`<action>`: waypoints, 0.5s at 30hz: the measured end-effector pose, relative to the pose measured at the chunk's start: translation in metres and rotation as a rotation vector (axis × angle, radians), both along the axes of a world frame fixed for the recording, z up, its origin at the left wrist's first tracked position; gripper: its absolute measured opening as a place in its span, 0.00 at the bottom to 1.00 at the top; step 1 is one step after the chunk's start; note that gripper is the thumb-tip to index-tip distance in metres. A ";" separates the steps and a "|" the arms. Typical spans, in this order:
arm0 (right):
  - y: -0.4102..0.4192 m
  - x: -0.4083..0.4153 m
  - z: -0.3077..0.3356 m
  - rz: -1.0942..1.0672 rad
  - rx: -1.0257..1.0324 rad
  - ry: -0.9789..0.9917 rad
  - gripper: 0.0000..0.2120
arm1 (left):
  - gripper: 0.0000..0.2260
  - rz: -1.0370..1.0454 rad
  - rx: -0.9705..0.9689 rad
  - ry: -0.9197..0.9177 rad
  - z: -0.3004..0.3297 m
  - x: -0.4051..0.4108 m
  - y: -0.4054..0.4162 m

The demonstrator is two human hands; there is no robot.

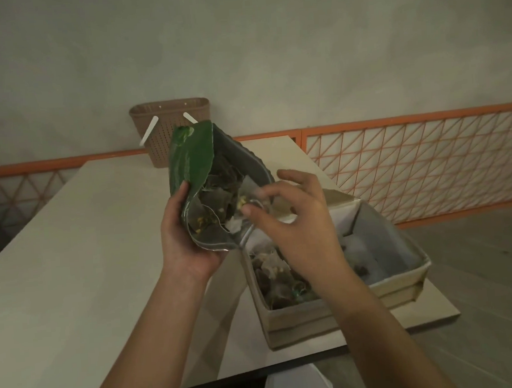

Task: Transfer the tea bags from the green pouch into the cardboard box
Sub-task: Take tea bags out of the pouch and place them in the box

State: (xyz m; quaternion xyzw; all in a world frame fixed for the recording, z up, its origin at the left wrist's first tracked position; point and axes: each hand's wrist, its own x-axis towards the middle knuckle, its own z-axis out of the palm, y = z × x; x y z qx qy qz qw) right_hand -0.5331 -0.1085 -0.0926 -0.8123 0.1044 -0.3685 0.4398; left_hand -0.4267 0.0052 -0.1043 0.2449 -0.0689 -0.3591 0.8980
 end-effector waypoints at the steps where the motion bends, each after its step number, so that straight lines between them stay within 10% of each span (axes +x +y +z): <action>1: -0.005 -0.006 0.004 0.020 0.059 -0.012 0.07 | 0.24 -0.008 -0.013 -0.008 0.000 0.001 -0.001; 15: -0.099 -0.071 -0.004 -0.066 0.273 0.033 0.08 | 0.23 -0.003 -0.031 -0.091 0.000 0.001 -0.006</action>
